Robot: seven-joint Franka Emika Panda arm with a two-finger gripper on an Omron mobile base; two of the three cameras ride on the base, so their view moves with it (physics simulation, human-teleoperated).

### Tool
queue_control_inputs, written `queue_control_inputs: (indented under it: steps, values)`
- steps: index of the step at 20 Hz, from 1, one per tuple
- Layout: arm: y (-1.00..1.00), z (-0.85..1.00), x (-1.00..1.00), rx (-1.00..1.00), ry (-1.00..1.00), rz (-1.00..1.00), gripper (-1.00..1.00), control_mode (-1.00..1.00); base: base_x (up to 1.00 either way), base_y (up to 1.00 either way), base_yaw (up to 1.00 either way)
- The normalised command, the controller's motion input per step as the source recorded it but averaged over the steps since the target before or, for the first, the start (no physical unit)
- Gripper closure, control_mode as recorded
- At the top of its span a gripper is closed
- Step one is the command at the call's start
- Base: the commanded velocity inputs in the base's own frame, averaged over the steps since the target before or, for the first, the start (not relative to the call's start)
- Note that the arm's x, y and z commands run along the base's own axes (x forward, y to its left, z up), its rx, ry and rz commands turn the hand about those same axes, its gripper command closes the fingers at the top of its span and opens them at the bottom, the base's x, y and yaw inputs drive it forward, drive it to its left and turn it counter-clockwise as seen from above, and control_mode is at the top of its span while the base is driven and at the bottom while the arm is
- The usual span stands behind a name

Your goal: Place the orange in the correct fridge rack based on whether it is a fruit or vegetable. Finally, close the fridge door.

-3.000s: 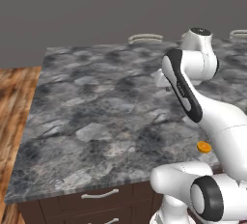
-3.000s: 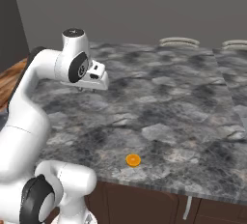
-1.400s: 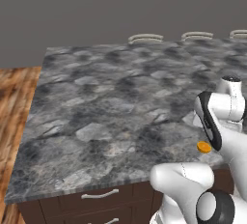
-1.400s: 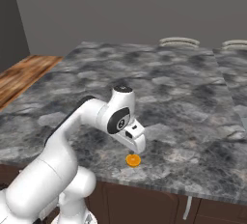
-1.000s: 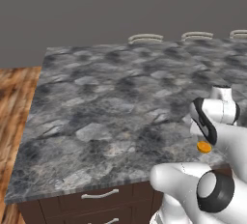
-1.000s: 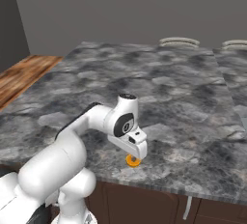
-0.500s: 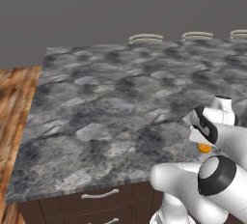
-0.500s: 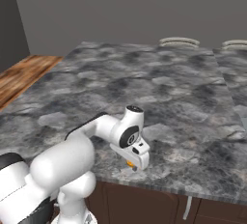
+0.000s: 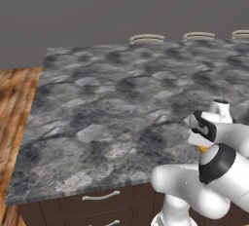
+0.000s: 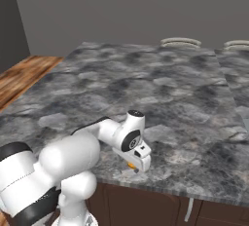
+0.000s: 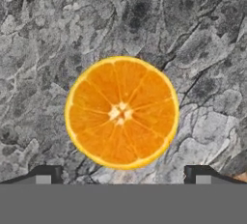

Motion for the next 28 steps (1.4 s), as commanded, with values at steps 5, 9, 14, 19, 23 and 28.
queue_control_inputs:
  steps: [5,9,14,19,23,28]
  values:
    - [-0.18,-0.09,0.23,0.0,0.0,0.01,-1.0,-1.0,0.0,0.0,0.0]
    - [-0.13,-0.21,0.16,-0.02,0.0,0.03,-1.0,-1.0,0.0,0.0,0.0]
    - [0.0,-0.19,0.3,0.0,0.0,0.0,-1.0,-1.0,0.0,0.0,0.0]
    - [0.0,-0.31,0.13,0.0,0.0,0.01,1.0,-1.0,0.0,0.0,0.0]
    - [-0.01,-0.08,0.0,0.0,0.0,0.01,1.0,-1.0,0.0,0.0,0.0]
    - [0.0,0.01,-0.04,0.0,0.0,0.0,1.0,-1.0,0.0,0.0,0.0]
